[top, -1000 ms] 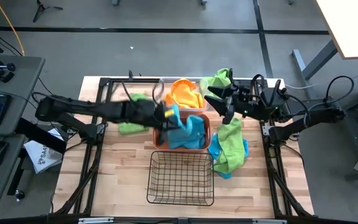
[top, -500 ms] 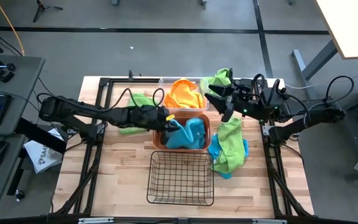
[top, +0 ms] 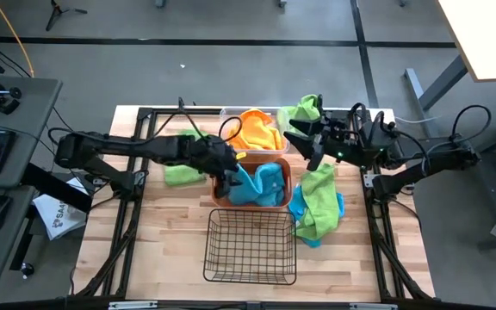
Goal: Sort microfiber towel by color & place in baskets
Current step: Put the left blue towel into the orange bin, then put the blue towel into the orange bin
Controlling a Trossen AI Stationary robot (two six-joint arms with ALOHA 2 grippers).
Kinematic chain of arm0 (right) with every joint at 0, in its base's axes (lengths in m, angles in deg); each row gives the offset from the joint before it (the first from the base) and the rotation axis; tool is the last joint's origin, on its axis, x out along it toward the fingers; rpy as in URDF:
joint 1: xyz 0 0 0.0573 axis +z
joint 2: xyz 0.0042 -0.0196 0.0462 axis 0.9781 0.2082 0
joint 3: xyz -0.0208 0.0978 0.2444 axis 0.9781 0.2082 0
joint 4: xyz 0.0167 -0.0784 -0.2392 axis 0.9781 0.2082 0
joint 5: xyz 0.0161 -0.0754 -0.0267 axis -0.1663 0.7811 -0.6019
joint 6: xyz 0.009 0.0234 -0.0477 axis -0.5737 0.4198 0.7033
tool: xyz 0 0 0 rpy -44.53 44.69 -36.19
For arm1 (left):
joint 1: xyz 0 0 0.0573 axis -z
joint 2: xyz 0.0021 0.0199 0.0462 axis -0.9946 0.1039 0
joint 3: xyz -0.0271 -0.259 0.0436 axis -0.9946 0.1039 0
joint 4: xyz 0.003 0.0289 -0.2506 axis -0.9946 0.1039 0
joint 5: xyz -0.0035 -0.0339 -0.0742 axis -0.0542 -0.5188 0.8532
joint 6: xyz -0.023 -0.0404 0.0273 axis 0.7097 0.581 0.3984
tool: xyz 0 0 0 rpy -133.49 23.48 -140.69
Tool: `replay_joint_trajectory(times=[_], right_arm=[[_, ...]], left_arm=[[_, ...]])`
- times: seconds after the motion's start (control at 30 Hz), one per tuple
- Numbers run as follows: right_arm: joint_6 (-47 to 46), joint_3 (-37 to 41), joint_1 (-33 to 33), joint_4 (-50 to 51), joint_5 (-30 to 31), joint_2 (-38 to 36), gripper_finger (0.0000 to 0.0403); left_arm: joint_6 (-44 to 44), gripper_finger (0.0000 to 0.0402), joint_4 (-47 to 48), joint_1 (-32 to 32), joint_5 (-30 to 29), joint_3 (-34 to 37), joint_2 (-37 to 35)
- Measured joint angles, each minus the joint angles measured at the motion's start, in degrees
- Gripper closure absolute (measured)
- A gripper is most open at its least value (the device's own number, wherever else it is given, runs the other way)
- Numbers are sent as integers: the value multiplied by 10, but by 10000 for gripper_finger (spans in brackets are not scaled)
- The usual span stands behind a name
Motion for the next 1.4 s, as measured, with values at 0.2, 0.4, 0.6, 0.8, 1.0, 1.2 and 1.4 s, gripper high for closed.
replay_joint_trajectory(times=[0.2,0.4,0.6,0.8,1.0,1.2,1.4], right_arm=[[-133,0,-15,175,0,-18,148],[-238,0,-16,329,-14,-20,148],[-354,0,-16,443,-103,-22,148],[-531,77,52,628,-209,-13,148],[-728,222,154,622,-298,-21,148],[-900,319,199,635,-301,-41,148],[-930,325,181,627,-283,-12,148]], left_arm=[[-20,157,101,-10,0,-88,-15],[15,156,100,-6,67,-76,-3],[100,156,85,-10,126,-71,-17],[103,156,74,-29,67,-73,-93],[103,156,71,-49,30,-73,-147],[109,156,59,-52,21,-73,-159],[110,156,64,-52,20,-72,-149]])
